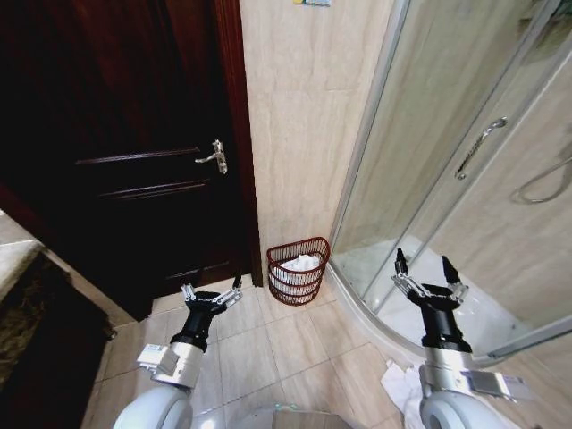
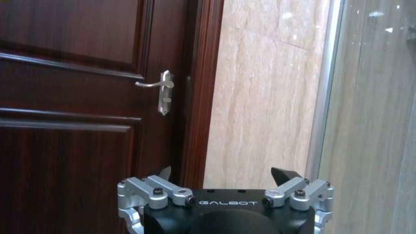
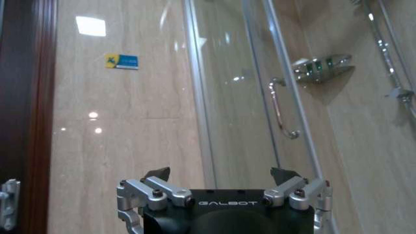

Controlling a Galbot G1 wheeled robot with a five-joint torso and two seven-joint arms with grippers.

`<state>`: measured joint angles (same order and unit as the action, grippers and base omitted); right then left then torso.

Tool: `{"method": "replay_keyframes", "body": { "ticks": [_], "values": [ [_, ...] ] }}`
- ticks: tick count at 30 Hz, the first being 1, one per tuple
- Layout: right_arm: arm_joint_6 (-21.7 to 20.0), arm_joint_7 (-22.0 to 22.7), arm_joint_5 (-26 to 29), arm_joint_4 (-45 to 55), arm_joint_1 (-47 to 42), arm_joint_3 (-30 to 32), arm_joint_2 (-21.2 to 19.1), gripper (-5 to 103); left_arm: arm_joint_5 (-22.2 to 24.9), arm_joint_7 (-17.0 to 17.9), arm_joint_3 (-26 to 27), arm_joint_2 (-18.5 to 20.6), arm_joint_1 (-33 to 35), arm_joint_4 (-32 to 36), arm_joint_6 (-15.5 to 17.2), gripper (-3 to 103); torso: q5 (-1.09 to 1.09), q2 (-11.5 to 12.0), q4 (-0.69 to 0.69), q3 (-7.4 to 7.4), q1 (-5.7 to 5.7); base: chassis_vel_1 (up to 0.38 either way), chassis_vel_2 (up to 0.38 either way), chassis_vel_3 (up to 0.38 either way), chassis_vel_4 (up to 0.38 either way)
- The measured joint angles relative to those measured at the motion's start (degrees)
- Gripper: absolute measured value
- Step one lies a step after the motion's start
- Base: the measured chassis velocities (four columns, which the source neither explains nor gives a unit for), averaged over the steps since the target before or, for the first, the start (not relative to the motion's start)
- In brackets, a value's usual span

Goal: Discard the used towel into the hamper.

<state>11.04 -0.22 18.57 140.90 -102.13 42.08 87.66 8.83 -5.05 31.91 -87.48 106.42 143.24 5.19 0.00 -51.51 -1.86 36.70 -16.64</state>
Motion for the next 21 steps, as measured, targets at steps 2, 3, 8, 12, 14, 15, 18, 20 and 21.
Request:
{"method": "replay_keyframes", "body": {
  "ticks": [2,3,8,12,14,15,18,20,21],
  "values": [
    [-0.3,0.2,0.5,0.2,0.2,0.5,-0.1,100,0.0,0.0,0.0,0.0,0.0,0.0,0.0,100,0.0,0.5,0.0,-0.27,0.23,0.0,0.0,0.0,0.0],
    [-0.6,0.3,0.8,0.4,0.2,0.7,-0.2,100,0.0,0.0,0.0,0.0,0.0,0.0,0.0,100,0.0,0.8,0.0,-0.46,0.36,0.0,0.0,0.0,0.0],
    [-0.3,1.2,1.2,0.6,0.3,0.8,0.5,100,0.0,0.0,0.0,0.0,0.0,0.0,0.0,100,-0.01,2.1,0.0,-1.23,0.87,0.0,0.0,0.0,0.0],
    [1.0,3.3,1.8,0.4,0.7,-0.3,1.7,100,0.0,0.0,0.0,0.0,0.0,0.0,0.0,100,0.0,3.1,0.0,-1.76,1.31,0.0,0.0,0.0,0.0],
    [2.5,5.4,1.8,0.4,1.7,-0.9,2.2,100,0.0,0.0,0.0,0.0,0.0,0.0,0.0,100,0.0,3.7,0.01,-2.12,1.58,0.0,0.0,0.0,0.0],
    [3.6,6.7,1.6,0.5,2.6,-1.0,2.3,100,0.0,0.0,0.0,0.0,0.0,0.0,0.0,100,-0.01,4.2,0.0,-2.37,1.79,0.0,0.0,0.0,0.0],
    [4.6,8.8,1.4,0.6,4.2,-0.9,2.0,100,0.0,0.0,0.0,0.0,0.0,0.0,0.0,100,-0.01,4.8,0.0,-2.73,2.09,0.0,0.0,0.0,0.0],
    [4.9,10.2,1.4,0.7,5.1,-0.9,1.7,100,0.0,0.0,0.0,0.0,0.0,0.0,0.0,100,-0.01,5.2,0.0,-2.93,2.25,0.0,0.0,0.0,0.0],
    [5.0,11.1,1.7,0.9,5.7,-0.9,1.6,100,0.0,0.0,0.0,0.0,0.0,0.0,0.0,100,0.0,5.5,0.0,-3.08,2.37,0.0,0.0,0.0,0.0]
  ]
}}
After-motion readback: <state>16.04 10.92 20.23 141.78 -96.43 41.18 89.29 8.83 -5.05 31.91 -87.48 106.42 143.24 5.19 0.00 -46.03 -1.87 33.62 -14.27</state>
